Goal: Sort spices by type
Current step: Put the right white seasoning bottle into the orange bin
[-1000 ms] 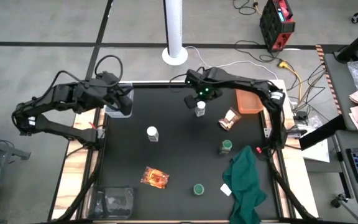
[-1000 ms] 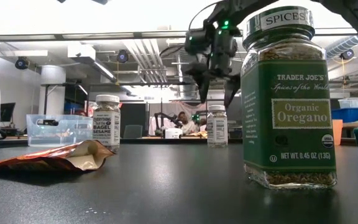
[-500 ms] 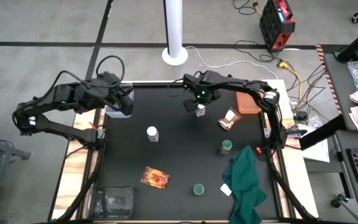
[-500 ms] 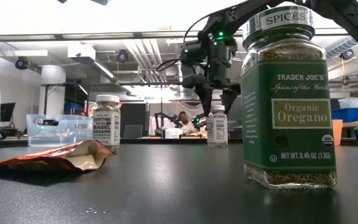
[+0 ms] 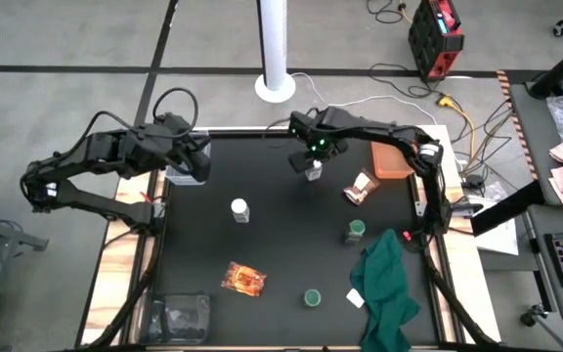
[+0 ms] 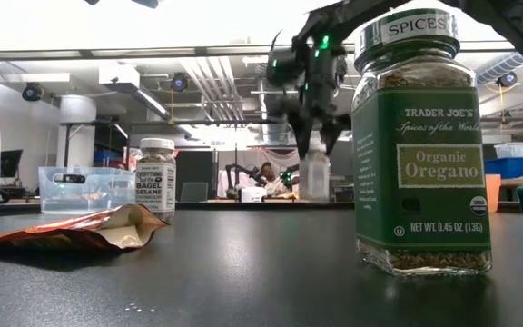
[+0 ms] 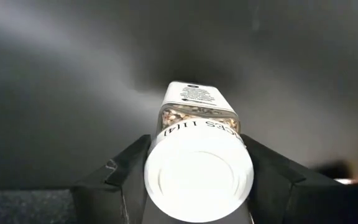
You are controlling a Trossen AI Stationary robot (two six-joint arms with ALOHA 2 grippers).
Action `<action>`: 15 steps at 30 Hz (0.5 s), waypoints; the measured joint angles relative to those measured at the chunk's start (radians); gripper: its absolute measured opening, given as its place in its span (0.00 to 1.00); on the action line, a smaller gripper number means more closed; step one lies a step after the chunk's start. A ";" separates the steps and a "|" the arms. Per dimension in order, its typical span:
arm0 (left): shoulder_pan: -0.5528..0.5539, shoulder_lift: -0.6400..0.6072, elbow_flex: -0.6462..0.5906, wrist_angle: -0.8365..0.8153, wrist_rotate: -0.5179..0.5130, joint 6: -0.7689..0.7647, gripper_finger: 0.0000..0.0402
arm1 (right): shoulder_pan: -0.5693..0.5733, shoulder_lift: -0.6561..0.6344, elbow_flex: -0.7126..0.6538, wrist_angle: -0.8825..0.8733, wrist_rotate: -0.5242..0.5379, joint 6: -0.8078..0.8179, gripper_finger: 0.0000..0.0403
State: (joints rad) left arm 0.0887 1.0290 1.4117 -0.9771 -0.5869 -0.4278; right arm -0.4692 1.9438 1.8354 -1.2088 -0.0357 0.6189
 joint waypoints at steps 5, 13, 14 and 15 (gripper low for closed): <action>0.000 0.000 0.000 0.000 0.000 0.000 0.00 | -0.066 -0.055 0.086 -0.099 0.002 -0.025 0.49; 0.000 0.000 0.000 0.000 0.000 0.001 0.00 | -0.292 -0.126 0.194 -0.201 0.005 -0.079 0.49; 0.000 0.000 0.000 0.000 0.000 0.001 0.00 | -0.325 -0.132 0.193 -0.207 0.007 -0.084 0.49; 0.000 0.000 0.000 0.000 0.000 0.001 0.00 | -0.364 -0.139 0.193 -0.217 0.007 -0.090 0.49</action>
State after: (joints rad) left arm 0.0887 1.0290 1.4117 -0.9771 -0.5869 -0.4271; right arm -0.8330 1.8049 2.0281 -1.4256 -0.0291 0.5290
